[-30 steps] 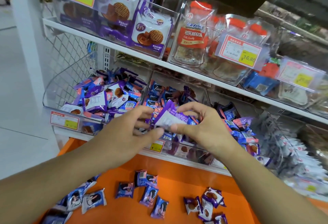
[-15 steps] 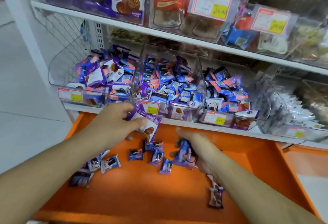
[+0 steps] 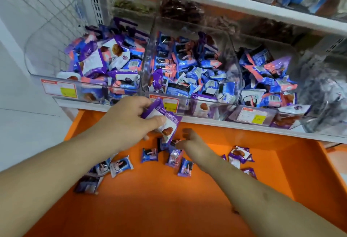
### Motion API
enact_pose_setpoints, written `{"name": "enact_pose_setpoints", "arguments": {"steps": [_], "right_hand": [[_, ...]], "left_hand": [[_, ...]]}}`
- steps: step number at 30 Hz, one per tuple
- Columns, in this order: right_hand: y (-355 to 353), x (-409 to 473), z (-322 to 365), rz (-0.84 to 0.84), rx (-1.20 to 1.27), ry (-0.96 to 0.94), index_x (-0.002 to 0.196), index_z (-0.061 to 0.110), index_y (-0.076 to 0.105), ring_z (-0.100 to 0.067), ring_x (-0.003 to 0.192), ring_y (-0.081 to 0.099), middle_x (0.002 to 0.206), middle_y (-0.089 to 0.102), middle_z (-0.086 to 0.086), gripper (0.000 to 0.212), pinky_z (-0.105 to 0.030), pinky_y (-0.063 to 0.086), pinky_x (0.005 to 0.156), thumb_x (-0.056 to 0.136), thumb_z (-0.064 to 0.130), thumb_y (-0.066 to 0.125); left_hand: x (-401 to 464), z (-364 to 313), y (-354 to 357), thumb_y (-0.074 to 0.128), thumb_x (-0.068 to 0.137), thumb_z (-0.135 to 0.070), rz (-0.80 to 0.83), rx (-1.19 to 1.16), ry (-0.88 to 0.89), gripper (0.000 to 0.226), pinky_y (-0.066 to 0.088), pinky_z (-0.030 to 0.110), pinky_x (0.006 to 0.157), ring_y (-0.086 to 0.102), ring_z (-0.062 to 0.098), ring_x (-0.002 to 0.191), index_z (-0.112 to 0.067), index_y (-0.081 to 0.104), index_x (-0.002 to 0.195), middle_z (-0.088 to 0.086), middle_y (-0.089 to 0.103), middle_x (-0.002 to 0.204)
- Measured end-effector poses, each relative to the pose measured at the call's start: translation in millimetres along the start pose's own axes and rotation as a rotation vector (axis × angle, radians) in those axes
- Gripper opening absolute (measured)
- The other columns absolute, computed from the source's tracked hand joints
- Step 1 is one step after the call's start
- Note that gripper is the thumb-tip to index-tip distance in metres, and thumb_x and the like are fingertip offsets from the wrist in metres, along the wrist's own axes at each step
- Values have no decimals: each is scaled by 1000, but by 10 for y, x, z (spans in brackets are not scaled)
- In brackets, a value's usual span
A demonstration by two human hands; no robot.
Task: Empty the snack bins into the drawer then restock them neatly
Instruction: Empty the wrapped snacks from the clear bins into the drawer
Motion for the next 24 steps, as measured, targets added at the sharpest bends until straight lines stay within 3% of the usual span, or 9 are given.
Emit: {"name": "enact_pose_setpoints", "arguments": {"steps": [2, 4, 9, 12, 14, 17, 19, 21, 24], "right_hand": [[-13, -115, 137, 70, -115, -31, 121, 21, 61, -34, 104, 68, 115, 70, -10, 40, -52, 55, 93, 84, 4, 65], [-41, -279, 270, 176, -178, -85, 114, 23, 70, -32, 110, 71, 118, 74, -4, 44, -59, 55, 94, 74, 7, 63], [-354, -921, 664, 291, 14, -291, 138, 27, 59, -20, 116, 71, 131, 69, -1, 55, -40, 57, 103, 92, 2, 76], [-521, -1120, 743, 249, 6, -396, 128, 12, 66, -32, 107, 73, 120, 74, -9, 36, -43, 61, 93, 94, 5, 76], [-668, -1118, 656, 188, -45, -405, 118, 10, 71, -27, 92, 76, 103, 77, -5, 23, -46, 63, 84, 95, 8, 76], [-963, -1004, 345, 133, -176, -312, 115, 16, 71, -27, 84, 76, 99, 76, -8, 20, -45, 61, 70, 96, 20, 77], [-1231, -835, -5, 95, -301, -199, 108, 15, 72, -32, 81, 73, 100, 74, -15, 14, -39, 59, 69, 96, 21, 77], [-1548, -641, -385, 45, -442, -86, 102, 18, 74, -36, 84, 71, 98, 75, -12, 10, -46, 62, 77, 95, 22, 78], [-1890, -543, -744, 52, -613, 67, 134, 28, 66, -18, 105, 67, 124, 69, -1, 38, -34, 56, 92, 97, 27, 75]], "left_hand": [[18, 21, 13, 72, 93, -46, 12, -8, 3, 32, 63, 40, 78, 75, 12, 70, -31, 65, 120, -8, 75, 100], [20, 17, 22, 74, 92, -44, 18, -10, 14, 26, 63, 44, 79, 75, 13, 72, -32, 67, 114, -6, 77, 94], [-123, -78, 211, 79, 89, -36, 119, -27, 70, 23, 61, 38, 83, 74, 5, 79, -37, 69, 110, -9, 78, 94], [-245, -201, 466, 82, 89, -28, 203, -125, 113, 18, 61, 40, 88, 74, 5, 88, -33, 75, 105, -11, 79, 96], [-288, -272, 600, 82, 88, -30, 214, -125, 149, 25, 58, 23, 88, 70, -6, 96, -38, 73, 110, -18, 76, 105], [-293, -367, 610, 77, 90, -41, 127, 33, 234, 42, 44, 1, 76, 55, -24, 100, -47, 61, 127, -36, 58, 115], [-287, -447, 554, 74, 91, -47, 65, 150, 304, 47, 39, 0, 72, 48, -28, 95, -55, 53, 132, -44, 48, 109], [-248, -466, 510, 70, 91, -51, 38, 195, 325, 46, 38, 3, 72, 47, -28, 95, -61, 48, 131, -46, 45, 111], [-169, -416, 473, 64, 91, -58, 18, 191, 303, 46, 40, 14, 81, 56, -12, 105, -63, 49, 133, -40, 53, 125]]}}
Point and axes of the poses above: each hand's wrist, its own x-axis towards the middle knuckle, its own y-axis out of the palm, z = x × y, the point moved 9 cm from there along x, towards the middle knuckle
